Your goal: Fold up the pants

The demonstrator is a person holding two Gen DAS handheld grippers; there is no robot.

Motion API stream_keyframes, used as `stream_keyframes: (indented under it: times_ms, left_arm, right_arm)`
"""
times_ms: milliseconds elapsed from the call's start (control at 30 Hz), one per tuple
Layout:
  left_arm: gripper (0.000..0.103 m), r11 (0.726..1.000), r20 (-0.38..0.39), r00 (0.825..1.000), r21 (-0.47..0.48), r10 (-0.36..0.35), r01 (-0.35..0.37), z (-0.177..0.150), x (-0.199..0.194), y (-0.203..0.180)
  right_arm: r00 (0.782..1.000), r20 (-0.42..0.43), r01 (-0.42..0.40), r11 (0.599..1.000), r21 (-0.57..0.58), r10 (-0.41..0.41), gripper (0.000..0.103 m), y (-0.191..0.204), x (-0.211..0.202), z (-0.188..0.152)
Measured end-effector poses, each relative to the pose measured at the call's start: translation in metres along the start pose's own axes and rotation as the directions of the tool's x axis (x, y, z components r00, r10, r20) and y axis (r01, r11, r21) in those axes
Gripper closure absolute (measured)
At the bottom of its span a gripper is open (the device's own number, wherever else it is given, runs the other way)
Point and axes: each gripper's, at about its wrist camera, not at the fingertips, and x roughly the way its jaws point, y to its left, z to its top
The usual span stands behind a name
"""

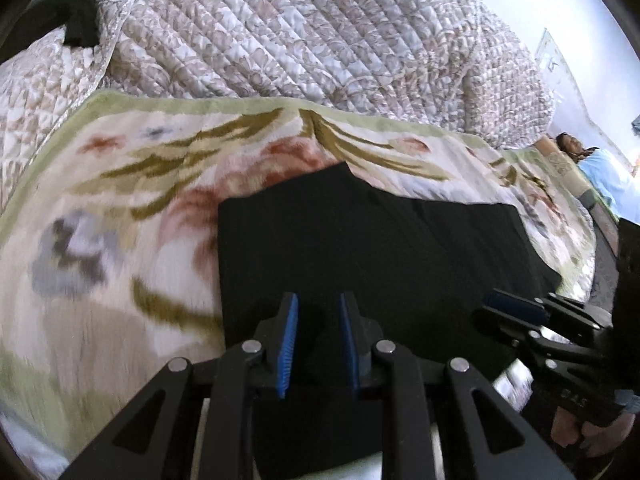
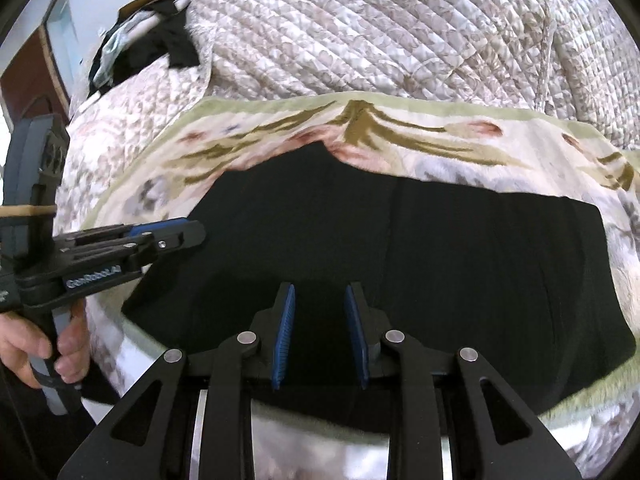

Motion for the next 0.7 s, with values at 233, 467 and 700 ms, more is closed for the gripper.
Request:
stream_keyframes:
  times_ms: [233, 467, 700]
  left_arm:
    - [0.079, 1.000, -0.022, 0.999, 0.000, -0.024, 0.024, -0.036, -0.005, -0.003]
    - [0.079, 1.000, -0.015, 0.999, 0.006, -0.029, 0.030, -0.037, -0.004, -0.001]
    - [0.078, 0.999, -0.012, 0.999, 0.006, -0.032, 0.032, -0.040, -0.004, -0.002]
  right_arm:
    - [0.999, -0.029, 0.015, 0.999, -0.042, -0.016, 0.077, 0.002, 0.004, -0.026]
    - [0.998, -0.018, 0.053, 0.997, -0.052, -0.054, 0.077, -0.002, 0.002, -0.027]
    - [0.994, -0.016, 0.106, 0.979, 0.172, -0.105, 0.075, -0.055, -0.012, -0.032]
